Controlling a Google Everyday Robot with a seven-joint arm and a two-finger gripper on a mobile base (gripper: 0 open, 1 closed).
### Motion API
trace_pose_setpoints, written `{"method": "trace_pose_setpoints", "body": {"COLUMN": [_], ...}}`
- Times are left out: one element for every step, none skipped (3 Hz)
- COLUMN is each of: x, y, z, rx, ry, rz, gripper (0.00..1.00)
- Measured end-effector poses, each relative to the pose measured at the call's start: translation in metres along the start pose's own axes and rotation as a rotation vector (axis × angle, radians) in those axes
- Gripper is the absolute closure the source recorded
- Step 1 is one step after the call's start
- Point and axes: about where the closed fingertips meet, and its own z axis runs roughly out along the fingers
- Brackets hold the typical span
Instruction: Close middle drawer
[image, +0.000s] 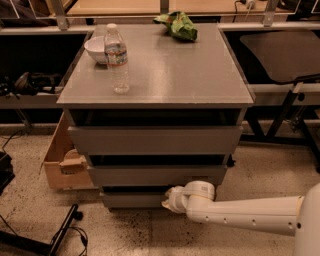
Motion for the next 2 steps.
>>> {"method": "trace_pose_setpoints", "body": {"x": [0.056,0.122], "y": [0.029,0.044], "z": [-0.058,-0.136], "rx": [-0.085,-0.156], "ry": [0.201,0.441], "rz": [-0.134,-0.251], "gripper": [0.88,1.0]}}
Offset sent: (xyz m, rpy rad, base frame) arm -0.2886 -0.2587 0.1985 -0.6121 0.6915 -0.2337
